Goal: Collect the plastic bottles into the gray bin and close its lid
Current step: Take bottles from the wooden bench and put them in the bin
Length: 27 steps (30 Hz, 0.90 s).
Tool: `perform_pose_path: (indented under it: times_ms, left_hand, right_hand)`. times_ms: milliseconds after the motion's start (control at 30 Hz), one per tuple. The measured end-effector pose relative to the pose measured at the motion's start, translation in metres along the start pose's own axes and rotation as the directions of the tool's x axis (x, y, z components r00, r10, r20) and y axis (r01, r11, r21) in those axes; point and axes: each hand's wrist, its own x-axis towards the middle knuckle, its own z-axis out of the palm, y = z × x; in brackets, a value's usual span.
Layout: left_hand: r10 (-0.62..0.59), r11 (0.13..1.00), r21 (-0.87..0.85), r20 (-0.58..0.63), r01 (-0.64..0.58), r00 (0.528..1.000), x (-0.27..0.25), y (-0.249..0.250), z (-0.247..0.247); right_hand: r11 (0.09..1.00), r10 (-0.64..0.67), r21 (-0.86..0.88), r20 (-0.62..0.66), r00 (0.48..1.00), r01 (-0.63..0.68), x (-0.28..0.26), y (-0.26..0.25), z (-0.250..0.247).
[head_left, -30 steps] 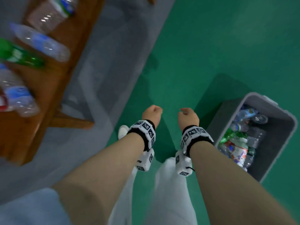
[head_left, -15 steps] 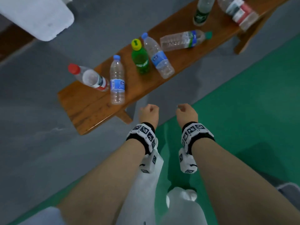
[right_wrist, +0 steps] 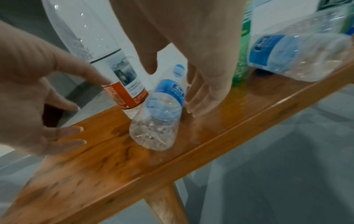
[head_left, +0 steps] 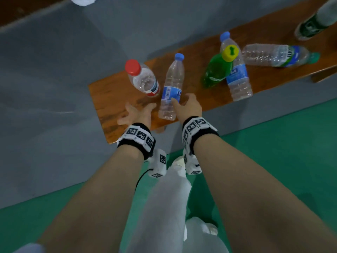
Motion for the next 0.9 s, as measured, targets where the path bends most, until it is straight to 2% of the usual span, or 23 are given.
perform_pose_path:
  times_ms: [133,233,333,400,600,767,900]
  left_hand:
    - [0.228,0.968,-0.095,-0.041,-0.231,0.973,0.033,0.022,-0.002]
    - [0.401,0.909,-0.145,0.058,-0.390,0.914,0.056,0.026,-0.001]
    - [0.528,0.848,-0.165,0.161,-0.504,0.834,0.064,0.025,0.001]
    - [0.557,0.826,-0.211,0.156,-0.524,0.816,0.065,0.022,0.002]
    - [0.553,0.820,-0.248,0.105,-0.517,0.827,0.054,0.004,0.001]
    - [0.566,0.819,-0.206,0.138,-0.535,0.813,0.032,-0.029,-0.005]
    - [0.547,0.835,-0.172,0.157,-0.522,0.823,0.015,-0.059,-0.004]
  right_hand:
    - [0.999,0.017,-0.038,-0.104,0.994,-0.021,0.019,-0.021,0.025]
    - [0.997,0.059,-0.046,-0.106,0.993,-0.064,0.030,-0.026,0.039]
    - [0.991,0.123,-0.047,-0.081,0.989,-0.127,0.033,-0.021,0.044]
    - [0.988,0.149,-0.029,-0.072,0.986,-0.152,0.031,-0.016,0.046]
    - [0.990,0.119,-0.072,-0.085,0.989,-0.125,0.014,0.005,0.041]
    - [0.988,0.080,-0.122,-0.088,0.993,-0.090,-0.012,0.037,0.029]
    - [0.986,0.025,-0.160,-0.079,0.997,-0.038,-0.037,0.071,0.020]
